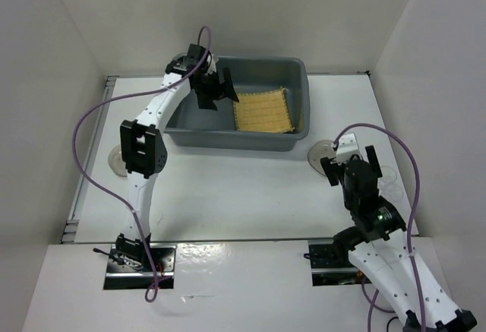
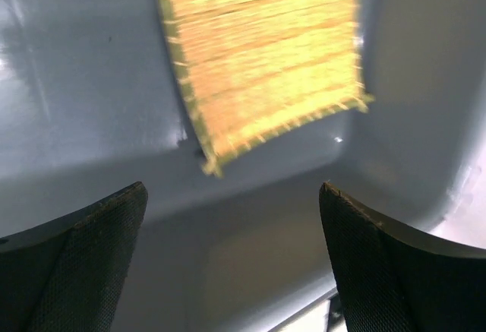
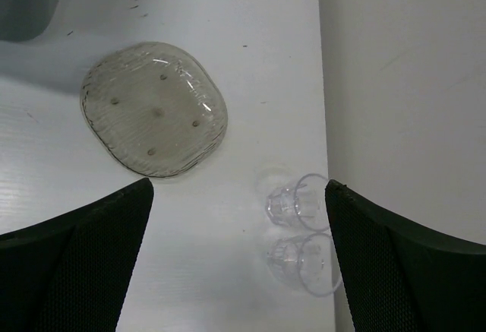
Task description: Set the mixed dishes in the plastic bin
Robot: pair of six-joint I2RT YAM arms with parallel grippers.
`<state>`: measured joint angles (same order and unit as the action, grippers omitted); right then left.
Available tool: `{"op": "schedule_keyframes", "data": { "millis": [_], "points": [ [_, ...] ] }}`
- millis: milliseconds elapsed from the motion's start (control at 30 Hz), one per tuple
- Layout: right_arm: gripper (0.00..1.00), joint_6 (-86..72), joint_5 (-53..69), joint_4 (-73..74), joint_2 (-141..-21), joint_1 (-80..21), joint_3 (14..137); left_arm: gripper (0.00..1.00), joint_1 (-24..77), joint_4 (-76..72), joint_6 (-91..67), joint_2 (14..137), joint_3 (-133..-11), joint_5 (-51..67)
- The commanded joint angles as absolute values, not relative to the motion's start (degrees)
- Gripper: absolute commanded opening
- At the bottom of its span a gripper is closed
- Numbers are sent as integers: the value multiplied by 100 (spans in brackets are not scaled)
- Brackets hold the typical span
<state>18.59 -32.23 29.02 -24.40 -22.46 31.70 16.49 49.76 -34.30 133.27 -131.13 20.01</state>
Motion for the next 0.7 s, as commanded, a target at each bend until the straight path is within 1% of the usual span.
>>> {"op": "schedule_keyframes", "data": {
  "millis": [0, 33, 67, 100, 133, 167, 200, 233, 267, 300, 333, 367, 400, 500, 533, 600, 667],
  "points": [
    [98, 2178, -3165, 3137, -2733, -2188, 4006, 100, 2124, 5572, -2963, 12080, -13553, 1487],
    [98, 2275, -3060, 3442, -2838, -2188, 4373, 100, 2284, 5572, -2901, 11850, -13344, 937],
    [98, 2372, -2824, 3654, -3022, -2188, 4560, 100, 2424, 5511, -2900, 11308, -13063, 671],
    [98, 2269, -2821, 3839, -3493, -2136, 4736, 100, 2617, 5363, -2900, 10990, -12660, 494],
    [98, 2268, -2821, 3963, -3724, -2066, 5007, 100, 2619, 4813, -3040, 10621, -12143, 492],
    [94, 2268, -2473, 4164, -3909, -1961, 5149, 100, 2619, 4416, -3198, 9799, -10763, 710],
    [90, 2389, -2087, 4331, -4259, -1629, 5446, 100, 2567, 3994, -3617, 9365, -10010, 947],
    [88, 2512, -1648, 4516, -4463, -1408, 5597, 100, 2506, 3198, -3847, 8943, -9271, 1341],
    [87, 2644, -1243, 4822, -4708, -1154, 5755, 100, 2453, 2903, -4058, 8147, -8611, 1397],
    [87, 2698, -778, 4886, -5242, -534, 6053, 100, 2452, 2735, -4295, 7817, -7656, 1328],
    [87, 2777, -521, 4948, -5543, -153, 6221, 100, 2452, 2655, -4298, 7300, -7368, 1110],
    [87, 2864, -214, 5183, -5885, 207, 6405, 100, 2452, 2654, -4298, 7112, -7191, 1038],
    [99, 3039, 337, 5316, -6585, 907, 6755, 100, 2513, 2898, -4220, 6989, -7094, 968],
    [99, 3093, 955, 5756, -7783, 1493, 7373, 100, 2514, 3547, -3912, 6786, -7233, 643],
    [99, 3181, 1149, 5844, -8457, 1746, 7487, 100, 2514, 3707, -3711, 6785, -7286, 528],
    [99, 3592, 1710, 5993, -8901, 1933, 7689, 100, 2514, 4015, -3560, 6680, -7286, 221],
    [99, 3665, 1793, 5898, -9324, 1934, 7690, 100, 2514, 4069, -3437, 6487, -7077, 81]
  ]
}}
